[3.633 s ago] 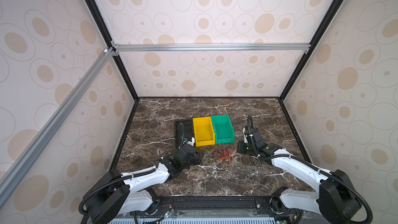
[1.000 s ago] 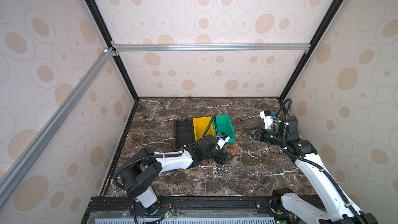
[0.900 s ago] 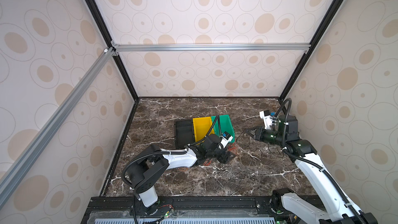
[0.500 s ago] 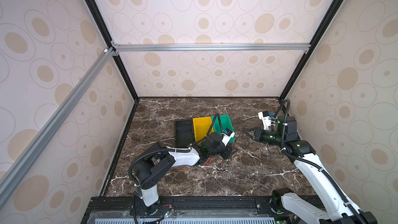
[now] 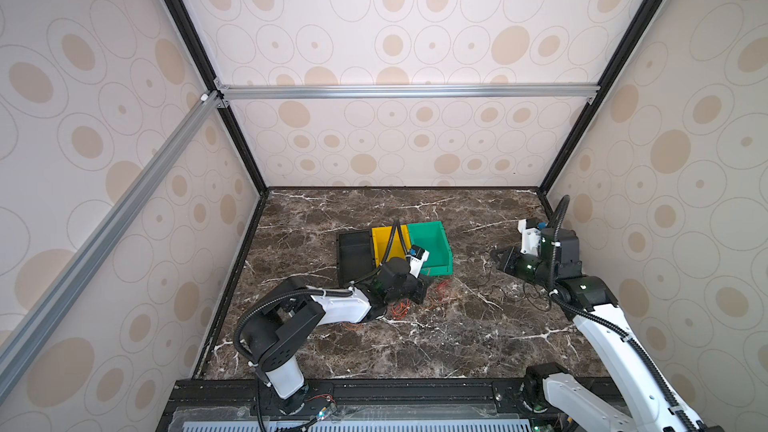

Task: Untangle the cables

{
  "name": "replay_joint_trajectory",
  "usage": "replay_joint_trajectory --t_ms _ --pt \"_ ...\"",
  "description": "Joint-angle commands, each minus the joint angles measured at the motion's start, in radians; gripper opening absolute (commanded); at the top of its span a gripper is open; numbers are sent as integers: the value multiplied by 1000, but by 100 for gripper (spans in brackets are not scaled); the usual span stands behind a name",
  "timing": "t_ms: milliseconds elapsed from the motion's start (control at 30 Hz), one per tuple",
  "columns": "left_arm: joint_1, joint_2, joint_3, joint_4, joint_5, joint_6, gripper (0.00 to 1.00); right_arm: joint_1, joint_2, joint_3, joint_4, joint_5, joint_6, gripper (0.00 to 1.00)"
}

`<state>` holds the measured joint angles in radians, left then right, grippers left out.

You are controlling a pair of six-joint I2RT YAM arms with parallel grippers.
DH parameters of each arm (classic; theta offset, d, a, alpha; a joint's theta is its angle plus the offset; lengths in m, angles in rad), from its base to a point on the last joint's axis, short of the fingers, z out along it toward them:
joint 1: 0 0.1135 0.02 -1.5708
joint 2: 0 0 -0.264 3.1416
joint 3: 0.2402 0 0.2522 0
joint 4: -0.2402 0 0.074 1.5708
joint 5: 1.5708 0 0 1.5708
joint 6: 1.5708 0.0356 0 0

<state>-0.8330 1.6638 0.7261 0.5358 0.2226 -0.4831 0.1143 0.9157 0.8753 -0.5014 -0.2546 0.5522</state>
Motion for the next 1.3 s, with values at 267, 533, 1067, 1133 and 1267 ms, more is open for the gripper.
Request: replay_joint_trajectory --t_ms 267,533,1067,1133,1267 --pt "35 -106 -107 -109 -6 -109 17 -104 5 44 -41 26 -32 0" --pt "34 -177 -107 -212 13 -117 63 -82 84 194 31 -288 12 0" --pt "58 -364 -121 -277 -29 -49 81 54 440 870 92 -354 121 0" --pt "65 -382 -136 -272 -35 -52 81 61 481 930 93 -366 129 0" --pt "86 -416 -173 -261 -38 -68 82 66 554 1019 126 -391 160 0"
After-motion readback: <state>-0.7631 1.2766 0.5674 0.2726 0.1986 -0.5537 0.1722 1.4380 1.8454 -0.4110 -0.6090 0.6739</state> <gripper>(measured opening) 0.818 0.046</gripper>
